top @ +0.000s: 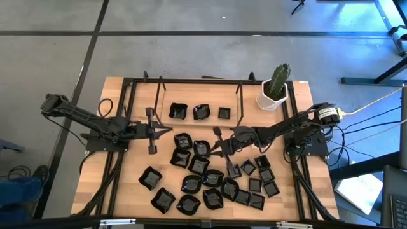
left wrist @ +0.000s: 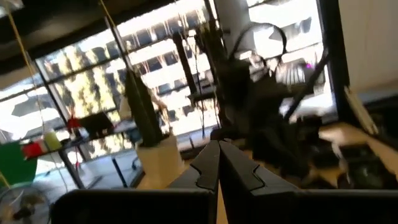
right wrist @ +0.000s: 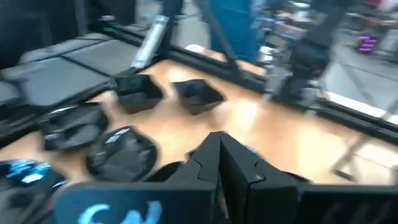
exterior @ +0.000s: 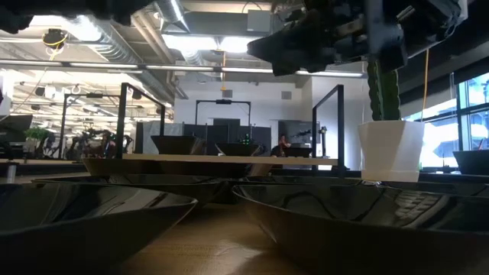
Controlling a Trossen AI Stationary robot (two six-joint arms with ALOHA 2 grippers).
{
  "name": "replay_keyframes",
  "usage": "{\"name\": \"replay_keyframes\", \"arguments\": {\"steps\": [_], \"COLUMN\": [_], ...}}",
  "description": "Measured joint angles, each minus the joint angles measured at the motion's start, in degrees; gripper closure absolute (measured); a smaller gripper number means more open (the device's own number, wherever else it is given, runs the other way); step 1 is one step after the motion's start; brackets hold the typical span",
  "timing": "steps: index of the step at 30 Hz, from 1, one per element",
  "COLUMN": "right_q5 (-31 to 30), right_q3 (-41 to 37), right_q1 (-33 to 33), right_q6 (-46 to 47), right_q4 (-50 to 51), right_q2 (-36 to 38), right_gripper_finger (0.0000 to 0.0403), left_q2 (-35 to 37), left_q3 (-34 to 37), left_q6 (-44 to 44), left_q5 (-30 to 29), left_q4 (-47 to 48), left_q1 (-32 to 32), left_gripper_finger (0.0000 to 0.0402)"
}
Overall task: Pick & Place Mini shaped plates
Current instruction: Stack the distorted square plate on the top of the distorted square plate on the shelf
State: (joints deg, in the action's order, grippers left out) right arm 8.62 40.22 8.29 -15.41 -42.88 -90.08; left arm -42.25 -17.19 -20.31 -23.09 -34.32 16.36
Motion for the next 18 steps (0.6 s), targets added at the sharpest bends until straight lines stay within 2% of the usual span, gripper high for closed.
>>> {"name": "replay_keyframes", "arguments": {"steps": [2,5,9,12,14,18], "right_q5": [-1.89,-1.19,9.76,11.47,8.07,-7.97], "right_q3": [0.92,1.51,1.51,1.28,0.23,-1.15], "right_q1": [0.00,0.08,1.68,6.20,10.54,18.42], "right_q6": [0.43,0.38,-0.03,-0.64,-2.00,-4.85], "right_q4": [0.33,1.04,-0.13,0.34,0.78,1.12], "right_q2": [0.00,0.00,0.00,0.90,1.67,2.71], "right_gripper_finger": [0.0391,0.0391,0.0392,0.0398,0.0398,0.0399], "left_q2": [-0.74,-1.15,-0.19,1.71,3.15,4.53], "left_q3": [0.00,0.00,0.00,0.00,0.00,0.00], "left_q6": [-0.24,0.03,-1.15,-1.95,-2.26,-4.57], "left_q5": [0.04,-0.59,-6.12,-11.98,-14.97,-18.80], "left_q4": [-2.79,-3.64,-2.20,-0.72,0.47,1.54], "left_q1": [0.00,0.18,2.77,6.36,9.11,13.84], "left_gripper_finger": [0.0398,0.0398,0.0398,0.0398,0.0398,0.0398]}}
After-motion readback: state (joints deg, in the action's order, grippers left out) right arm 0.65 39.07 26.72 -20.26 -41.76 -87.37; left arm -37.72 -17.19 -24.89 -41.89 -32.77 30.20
